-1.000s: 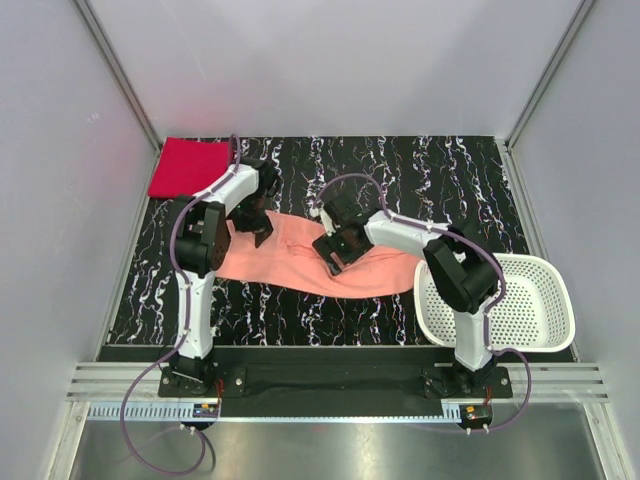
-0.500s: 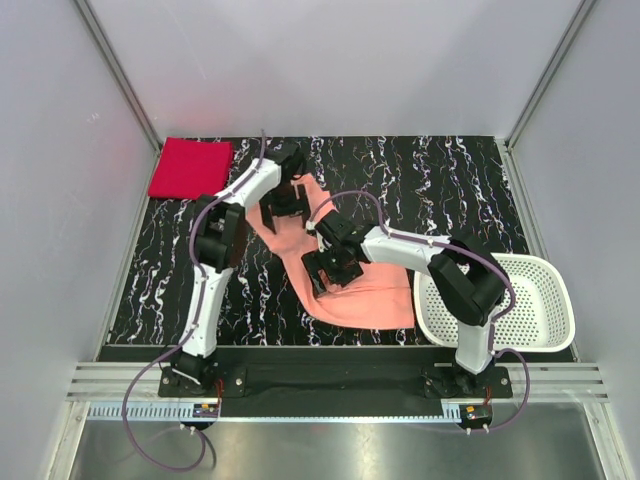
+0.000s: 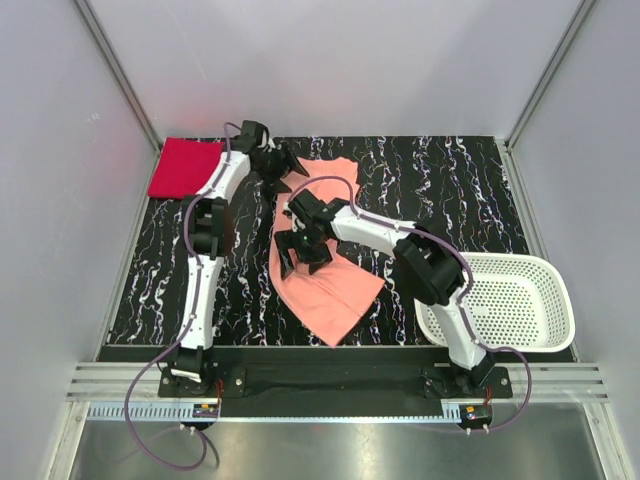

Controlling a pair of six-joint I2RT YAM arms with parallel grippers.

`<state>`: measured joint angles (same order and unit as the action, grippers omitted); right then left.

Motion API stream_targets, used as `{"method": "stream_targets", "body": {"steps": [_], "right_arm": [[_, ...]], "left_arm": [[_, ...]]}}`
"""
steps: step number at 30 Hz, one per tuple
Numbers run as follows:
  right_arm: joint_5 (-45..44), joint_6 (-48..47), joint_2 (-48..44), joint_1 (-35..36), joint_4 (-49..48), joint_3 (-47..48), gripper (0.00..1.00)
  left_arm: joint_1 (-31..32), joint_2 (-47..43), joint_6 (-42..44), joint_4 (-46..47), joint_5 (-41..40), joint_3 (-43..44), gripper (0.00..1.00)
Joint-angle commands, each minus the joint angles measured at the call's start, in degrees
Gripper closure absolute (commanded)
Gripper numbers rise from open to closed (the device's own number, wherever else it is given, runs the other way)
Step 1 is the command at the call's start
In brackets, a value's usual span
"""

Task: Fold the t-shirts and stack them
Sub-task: Fold the tshirt

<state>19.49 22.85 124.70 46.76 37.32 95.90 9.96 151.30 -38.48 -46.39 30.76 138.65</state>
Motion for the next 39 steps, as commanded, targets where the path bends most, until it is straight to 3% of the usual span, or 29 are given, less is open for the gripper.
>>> {"method": "stream_targets", "body": {"steps": [1, 6, 11, 14, 18, 21, 22, 29, 36, 39], "right_arm": [[1.00, 2.28, 2.38, -0.26, 6.95, 10.32, 0.08], [-2.25, 6.15, 3.79, -3.95, 14.00, 17.65, 0.08], [-10.42, 3.00, -3.30, -4.22, 16.64, 13.36, 0.08], [-12.71, -1.13, -8.14, -4.14, 16.03, 6.96, 0.09], [-13.07, -4.92, -12.81, -3.79, 14.10, -4.63, 0.09], [-14.56, -5.19, -15.45, -2.65, 11.12, -10.01, 0.10], [-15.17, -4.32, -15.98, -2.21, 10.85, -10.64, 0.09], [-19.13, -1.33, -15.19, 1.40, 11.63, -12.66, 0.10], [-22.74, 4.13, -15.02, 2.72, 6.03, -20.90, 0.09], [-23.44, 7.02, -14.58, 4.38, 4.95, -24.08, 0.09]], "left_arm": [[-2.57, 3.13, -2.21, 13.15, 3.60, 0.66, 0.15], [-4.07, -1.53, -6.43, 15.89, 6.32, 1.80, 0.13], [-4.07, -14.26, -5.56, 14.32, 5.89, -5.66, 0.14], [-3.63, -22.17, -3.36, 7.82, 3.26, -10.40, 0.16], [-2.31, -37.78, 3.13, 1.23, -3.67, -21.46, 0.17], [-1.17, -50.43, 3.94, -1.16, -10.18, -34.64, 0.17], [-1.08, -53.80, 3.59, -0.90, -11.76, -42.59, 0.17], [2.34, -80.09, 2.09, -4.93, -15.56, -66.62, 0.17], [6.74, -104.59, -5.63, -12.39, -18.37, -82.03, 0.16], [6.74, -110.33, -6.26, -15.47, -18.98, -83.80, 0.16]]}}
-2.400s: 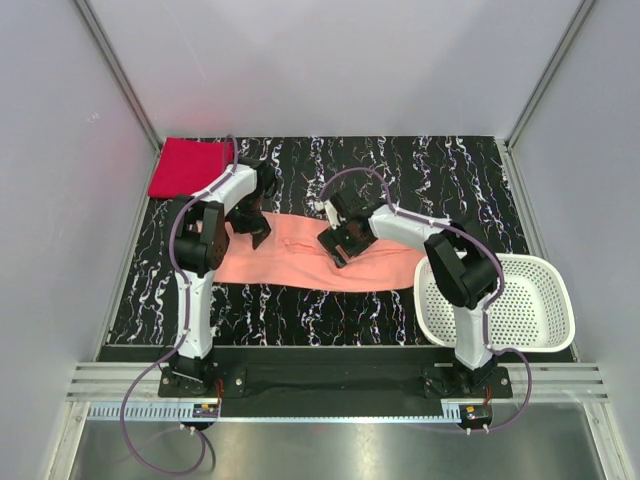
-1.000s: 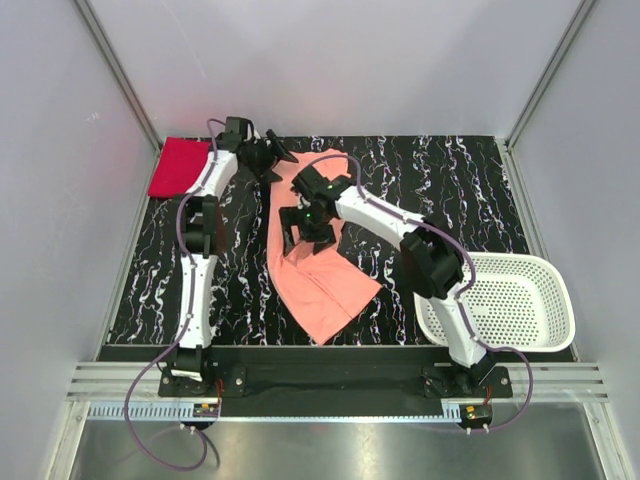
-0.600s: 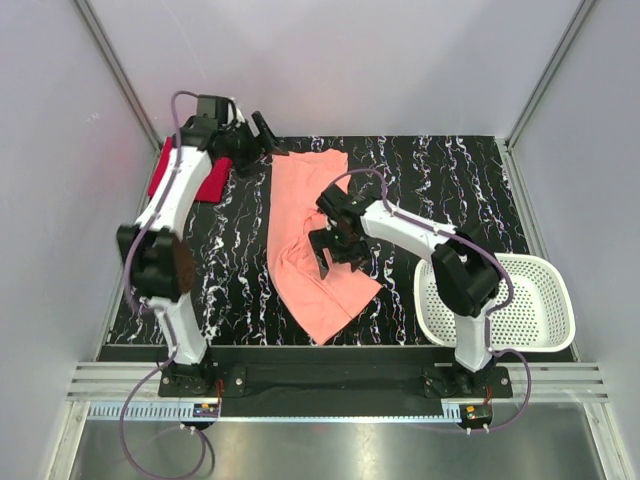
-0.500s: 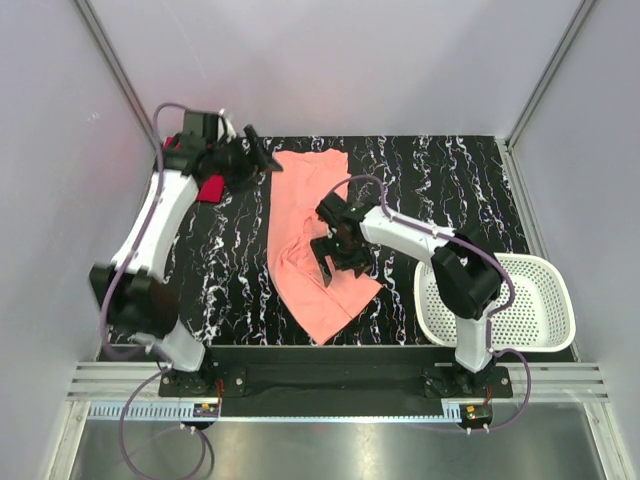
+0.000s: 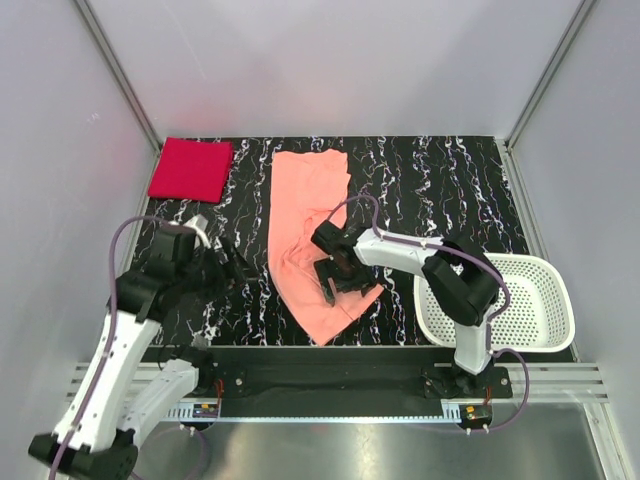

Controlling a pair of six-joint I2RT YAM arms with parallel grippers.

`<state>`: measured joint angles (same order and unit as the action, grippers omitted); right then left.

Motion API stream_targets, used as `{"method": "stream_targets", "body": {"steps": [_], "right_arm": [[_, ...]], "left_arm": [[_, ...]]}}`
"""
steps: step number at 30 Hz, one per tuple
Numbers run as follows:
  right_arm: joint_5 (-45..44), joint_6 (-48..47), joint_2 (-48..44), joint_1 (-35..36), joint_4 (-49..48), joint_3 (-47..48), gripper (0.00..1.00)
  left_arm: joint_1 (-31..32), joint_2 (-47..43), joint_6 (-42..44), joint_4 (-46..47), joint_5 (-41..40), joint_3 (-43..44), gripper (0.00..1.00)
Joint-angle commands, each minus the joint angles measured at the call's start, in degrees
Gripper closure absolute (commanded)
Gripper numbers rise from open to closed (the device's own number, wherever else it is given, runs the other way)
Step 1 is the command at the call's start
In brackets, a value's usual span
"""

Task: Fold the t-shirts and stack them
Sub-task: Fold the tshirt

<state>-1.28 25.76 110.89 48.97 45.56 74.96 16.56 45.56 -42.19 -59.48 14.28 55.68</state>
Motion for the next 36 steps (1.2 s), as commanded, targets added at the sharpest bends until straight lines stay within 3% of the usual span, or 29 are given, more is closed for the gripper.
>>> {"method": "stream_targets", "body": {"steps": [1, 8, 12, 14, 18, 23, 32, 36], "right_arm": [[-3.20, 6.91, -0.68, 2.88, -2.85, -3.59, 0.09], [2.15, 21.87, -8.22, 10.18, -3.99, -7.20, 0.09], [-12.40, 19.00, -12.19, 9.13, 3.19, 4.00, 0.07], [-18.81, 13.37, -10.00, 6.33, 5.49, 12.44, 0.07], [-22.54, 3.36, -1.40, 1.58, 6.64, 26.70, 0.07], [-21.92, 3.33, 14.77, -2.21, 11.73, 48.12, 0.09], [-24.82, 0.52, 30.78, -3.35, 8.67, 63.89, 0.08], [-24.30, 1.22, 36.40, -4.41, 8.23, 65.32, 0.09]], "left_arm": [[0.23, -5.30, -2.37, -4.74, -3.12, -1.18, 0.16], [0.23, -7.77, -2.45, -7.31, -4.97, -1.72, 0.16], [0.14, -6.11, -2.28, -6.26, -4.62, -0.84, 0.16], [0.14, -4.88, -1.23, -6.34, -5.14, 0.82, 0.16], [0.23, -2.85, 0.53, -6.96, -6.02, 3.90, 0.16], [0.23, -1.62, 2.81, -7.75, -7.69, 7.51, 0.16], [0.23, -0.22, 6.68, -3.36, -9.10, 4.27, 0.16], [0.32, 1.02, 7.21, -1.78, -6.99, 2.59, 0.16]]}}
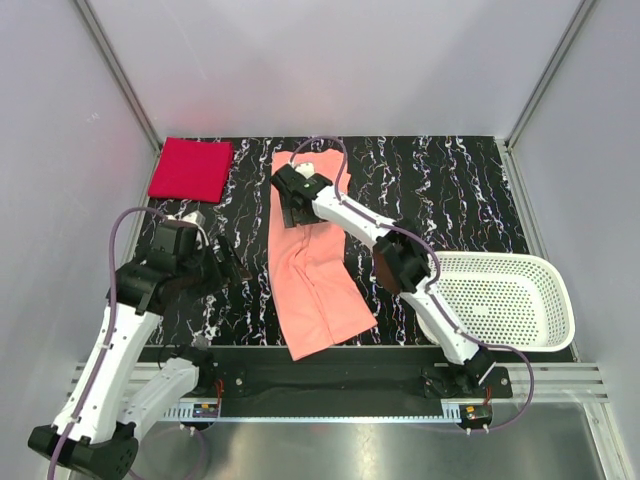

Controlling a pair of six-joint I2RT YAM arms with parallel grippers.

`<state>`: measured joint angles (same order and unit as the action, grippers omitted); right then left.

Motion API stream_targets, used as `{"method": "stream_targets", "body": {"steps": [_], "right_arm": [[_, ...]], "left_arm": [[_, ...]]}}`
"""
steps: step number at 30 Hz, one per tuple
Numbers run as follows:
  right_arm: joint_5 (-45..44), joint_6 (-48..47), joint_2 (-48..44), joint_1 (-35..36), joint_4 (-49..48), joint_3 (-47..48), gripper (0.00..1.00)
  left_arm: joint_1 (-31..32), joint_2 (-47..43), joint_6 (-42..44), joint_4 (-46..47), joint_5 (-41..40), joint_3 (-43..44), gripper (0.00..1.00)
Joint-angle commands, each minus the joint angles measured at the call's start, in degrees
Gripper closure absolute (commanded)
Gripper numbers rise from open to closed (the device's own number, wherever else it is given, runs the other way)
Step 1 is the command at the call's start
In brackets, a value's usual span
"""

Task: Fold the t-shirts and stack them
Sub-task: Fold the tshirt

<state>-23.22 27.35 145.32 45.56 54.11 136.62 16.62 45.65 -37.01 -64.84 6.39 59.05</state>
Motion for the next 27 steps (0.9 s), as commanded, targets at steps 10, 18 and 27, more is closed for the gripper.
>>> {"method": "stream_targets", "body": {"steps": [10, 18, 27], "right_arm": [[6.06, -0.38, 16.04, -6.62, -2.60, 15.77, 0.13], [19.00, 1.21, 17.02, -13.13, -17.37, 23.15, 0.18], [21.28, 0.34, -3.51, -16.03, -9.21, 16.58, 0.11]], "left_arm": [[0.16, 4.01, 5.28, 5.33, 0.72, -1.83, 0.16], [0.08, 7.87, 5.90, 9.03, 2.83, -2.36, 0.16], [0.25, 13.68, 3.01, 11.66, 10.55, -3.32, 0.16]]}}
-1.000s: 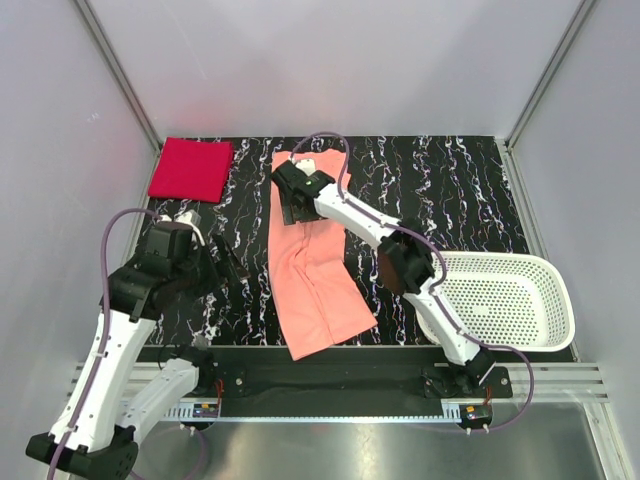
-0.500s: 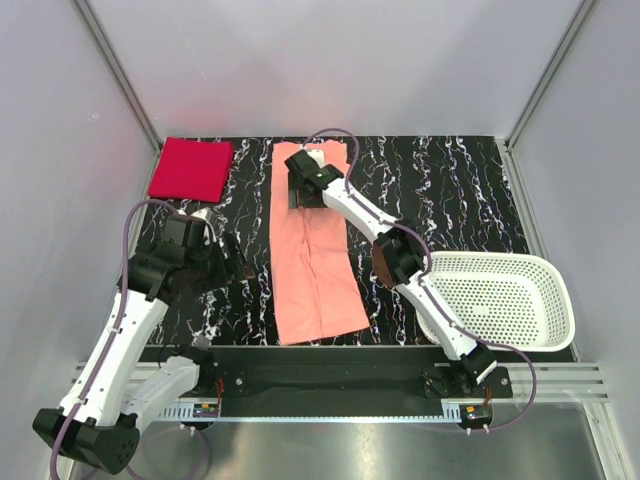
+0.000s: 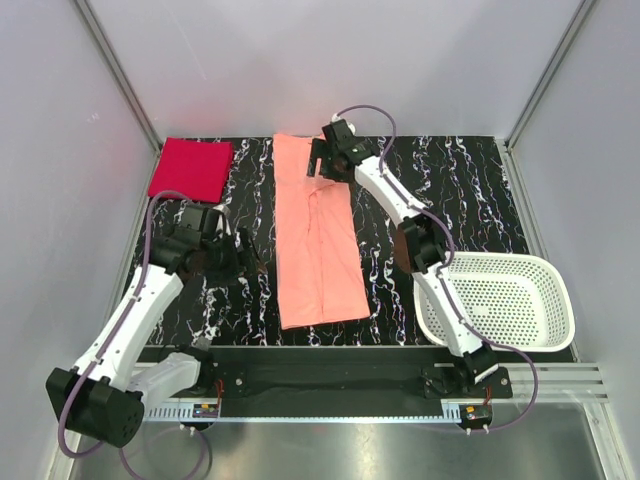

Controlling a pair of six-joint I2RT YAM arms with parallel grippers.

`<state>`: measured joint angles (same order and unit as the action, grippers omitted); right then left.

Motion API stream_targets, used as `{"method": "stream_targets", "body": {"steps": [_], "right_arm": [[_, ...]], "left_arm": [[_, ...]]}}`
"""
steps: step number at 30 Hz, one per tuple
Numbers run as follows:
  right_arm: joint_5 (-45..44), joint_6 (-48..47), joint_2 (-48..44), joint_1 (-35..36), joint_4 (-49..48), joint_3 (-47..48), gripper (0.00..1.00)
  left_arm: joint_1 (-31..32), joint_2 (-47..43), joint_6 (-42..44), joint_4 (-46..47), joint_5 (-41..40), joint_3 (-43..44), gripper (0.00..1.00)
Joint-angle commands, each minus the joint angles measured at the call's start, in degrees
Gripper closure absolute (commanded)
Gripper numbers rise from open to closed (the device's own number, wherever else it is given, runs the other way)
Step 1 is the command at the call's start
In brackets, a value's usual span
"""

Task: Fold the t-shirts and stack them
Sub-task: Fold the tshirt

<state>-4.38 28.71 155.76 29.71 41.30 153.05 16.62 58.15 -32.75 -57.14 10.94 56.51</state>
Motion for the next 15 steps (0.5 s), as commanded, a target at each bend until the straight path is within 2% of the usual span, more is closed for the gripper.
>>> {"method": "stream_targets", "body": {"steps": [1, 3, 4, 6, 7, 9, 10, 13, 15], "right_arm": [[2.71, -1.55, -16.00, -0.27, 5.53, -1.08, 0.11], [2.36, -4.26, -22.74, -0.36, 10.72, -7.04, 0.11], [1.84, -4.62, -25.39, -0.36, 12.82, -13.51, 0.11], [1.75, -5.68, -34.06, -0.36, 13.19, -22.31, 0.11], [2.88, -5.59, -37.34, -0.36, 11.45, -32.37, 0.12], [4.20, -5.68, -47.15, -0.36, 8.64, -42.79, 0.15], [6.12, -5.42, -50.35, -0.36, 5.32, -52.50, 0.16], [10.07, -4.45, -60.38, -0.36, 1.43, -67.21, 0.17], [14.54, -3.40, -64.77, -0.36, 0.54, -72.78, 0.19]], "left_arm": [[0.17, 1.35, -2.13, 4.49, 6.63, -1.57, 0.17], [1.04, 0.91, -4.77, 6.95, 7.95, -4.72, 0.19], [1.48, 0.65, -6.34, 7.74, 8.13, -5.79, 0.19], [3.32, 0.56, -7.58, 8.72, 7.26, -7.81, 0.22], [3.76, 0.73, -8.72, 9.07, 7.08, -8.43, 0.22], [4.29, 0.65, -10.31, 10.90, 8.04, -10.62, 0.23], [4.30, 0.39, -11.88, 11.96, 8.92, -12.81, 0.24], [4.38, 0.03, -14.52, 15.83, 9.90, -16.51, 0.26], [4.65, -0.32, -15.49, 16.45, 9.02, -17.48, 0.27]]}}
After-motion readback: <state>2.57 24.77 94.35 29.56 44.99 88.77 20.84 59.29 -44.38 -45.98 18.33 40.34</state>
